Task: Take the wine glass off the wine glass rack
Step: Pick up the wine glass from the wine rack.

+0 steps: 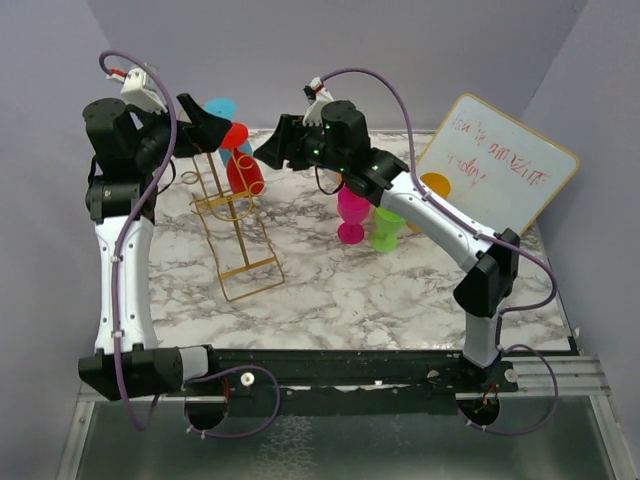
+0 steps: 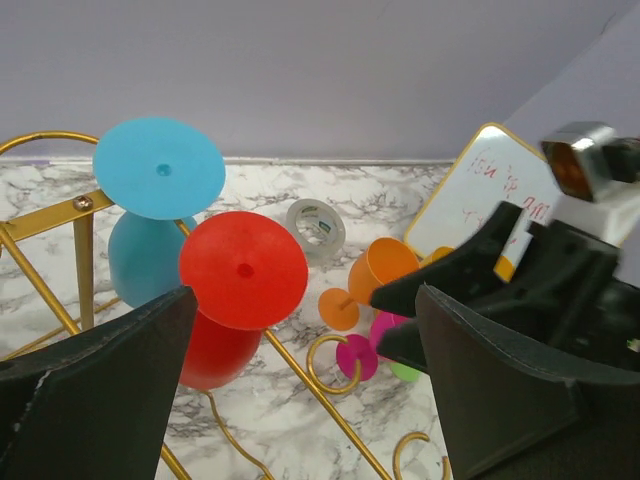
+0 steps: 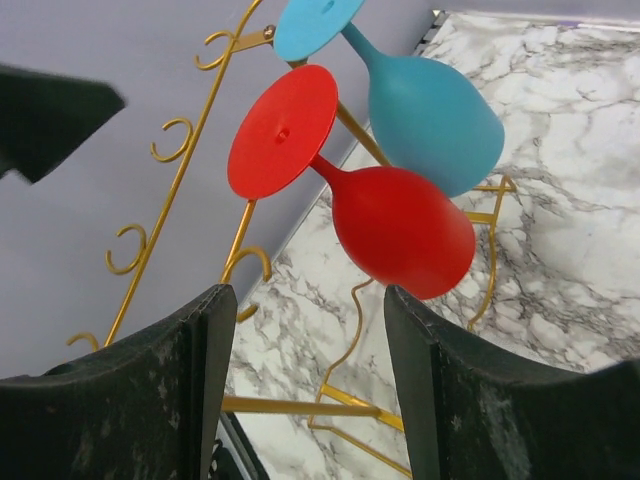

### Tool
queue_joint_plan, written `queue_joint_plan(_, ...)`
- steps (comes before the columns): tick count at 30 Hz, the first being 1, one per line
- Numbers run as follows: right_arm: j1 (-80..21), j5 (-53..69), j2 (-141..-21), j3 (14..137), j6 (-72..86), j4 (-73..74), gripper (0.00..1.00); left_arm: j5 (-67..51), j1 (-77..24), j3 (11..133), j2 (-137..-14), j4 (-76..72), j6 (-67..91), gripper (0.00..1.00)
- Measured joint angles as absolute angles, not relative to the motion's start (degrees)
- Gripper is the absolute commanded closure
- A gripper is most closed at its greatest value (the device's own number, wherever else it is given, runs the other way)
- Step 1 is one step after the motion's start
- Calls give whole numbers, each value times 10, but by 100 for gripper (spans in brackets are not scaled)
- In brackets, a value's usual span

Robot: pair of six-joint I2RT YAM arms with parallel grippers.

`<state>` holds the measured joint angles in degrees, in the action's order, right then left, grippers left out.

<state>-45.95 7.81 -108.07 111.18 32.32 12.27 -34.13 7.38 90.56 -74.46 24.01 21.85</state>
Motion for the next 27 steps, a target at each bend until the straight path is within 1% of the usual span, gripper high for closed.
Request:
queue_joint_plan(8,-455,103,-1180,1225,356,138,34,-291,74,855,-620,234,215,8)
queue_joint_plan(14,-448,105,-1208,1273,369,137,34,-274,74,842,-572,242,212,9)
queue_joint_plan(21,-439,122,-1247,1319,400,121,42,-284,74,783,-541,267,212,9)
queue_joint_plan(24,-437,130,-1272,1347,416,117,48,-291,74,775,-540,275,215,11)
queue_joint_plan(27,-437,139,-1290,1360,430,115,54,-303,74,774,-539,281,221,11)
